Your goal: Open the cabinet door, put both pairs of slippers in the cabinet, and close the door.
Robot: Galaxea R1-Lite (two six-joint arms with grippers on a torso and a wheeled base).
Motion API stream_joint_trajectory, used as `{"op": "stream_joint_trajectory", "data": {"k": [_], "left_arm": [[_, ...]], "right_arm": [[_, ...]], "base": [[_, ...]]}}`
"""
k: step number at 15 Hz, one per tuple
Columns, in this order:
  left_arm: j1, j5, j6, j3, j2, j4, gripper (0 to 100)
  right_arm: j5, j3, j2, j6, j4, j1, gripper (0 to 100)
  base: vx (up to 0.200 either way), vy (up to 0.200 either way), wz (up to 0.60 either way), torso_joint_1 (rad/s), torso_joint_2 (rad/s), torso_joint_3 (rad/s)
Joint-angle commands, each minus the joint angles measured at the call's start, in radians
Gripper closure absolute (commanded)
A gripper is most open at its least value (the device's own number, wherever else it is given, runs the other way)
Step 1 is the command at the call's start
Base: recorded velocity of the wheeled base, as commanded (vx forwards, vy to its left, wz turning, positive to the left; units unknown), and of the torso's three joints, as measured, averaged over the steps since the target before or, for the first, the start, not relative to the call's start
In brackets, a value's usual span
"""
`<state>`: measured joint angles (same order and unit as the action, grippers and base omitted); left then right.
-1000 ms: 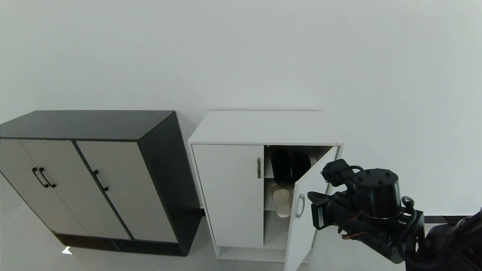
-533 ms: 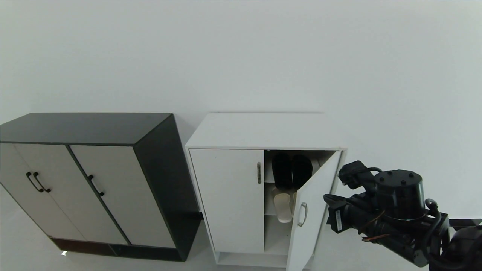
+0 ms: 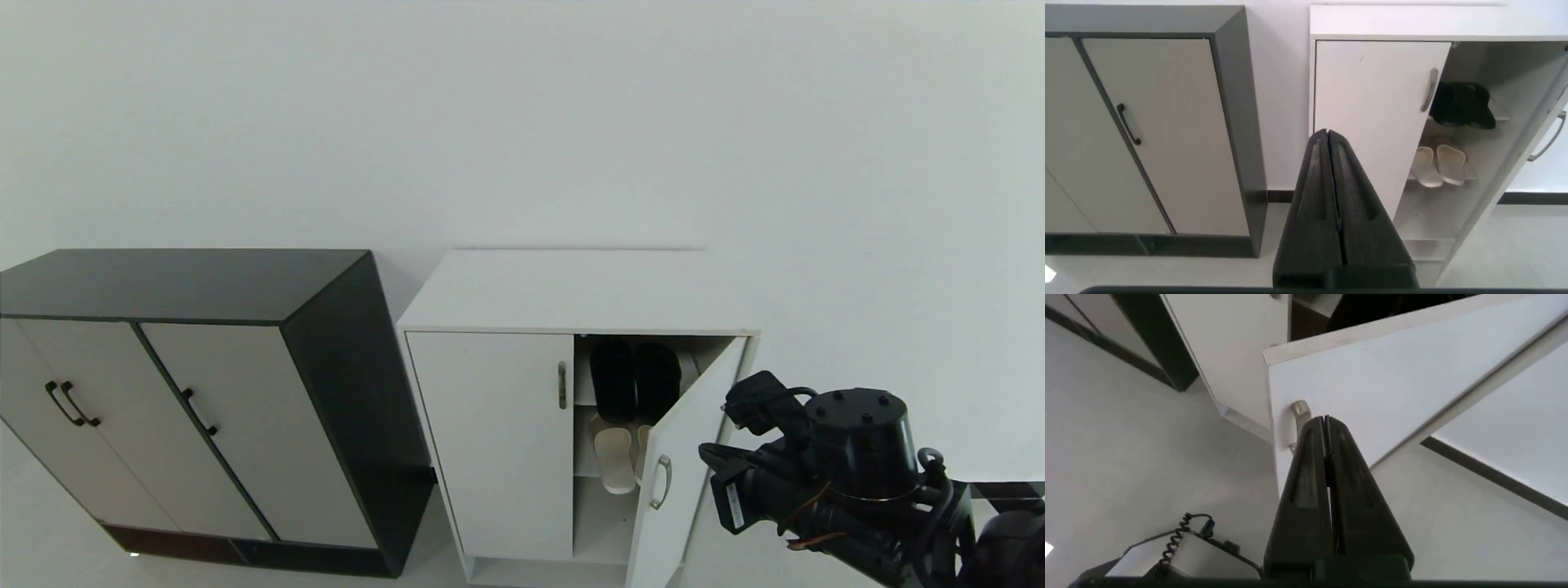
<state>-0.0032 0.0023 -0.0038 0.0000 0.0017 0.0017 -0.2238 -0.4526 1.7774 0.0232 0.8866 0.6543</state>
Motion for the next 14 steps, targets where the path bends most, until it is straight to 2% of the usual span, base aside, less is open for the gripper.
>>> {"op": "stream_joint_trajectory", "data": {"k": [1,6,14], "left_arm": [[0.000,0.001,-0.001,0.000,0.000,0.000,100],[0.000,0.001,-0.001,0.000,0.000,0.000,100],[0.000,0.001,-0.002,0.000,0.000,0.000,100]], "right_arm": [[0.000,-0.012,0.056,0.007,0.008,0.001,100],[0.001,-0.060,0.189,0.027,0.100,-0.002,100],[-0.008,-0.129,0.395,0.044,0.405,-0.005,100]], "base": [[0.000,0.000,0.00,0.000,0.00,0.000],[0.000,0.000,0.00,0.000,0.00,0.000],[0.000,0.000,0.00,0.000,0.00,0.000]]}}
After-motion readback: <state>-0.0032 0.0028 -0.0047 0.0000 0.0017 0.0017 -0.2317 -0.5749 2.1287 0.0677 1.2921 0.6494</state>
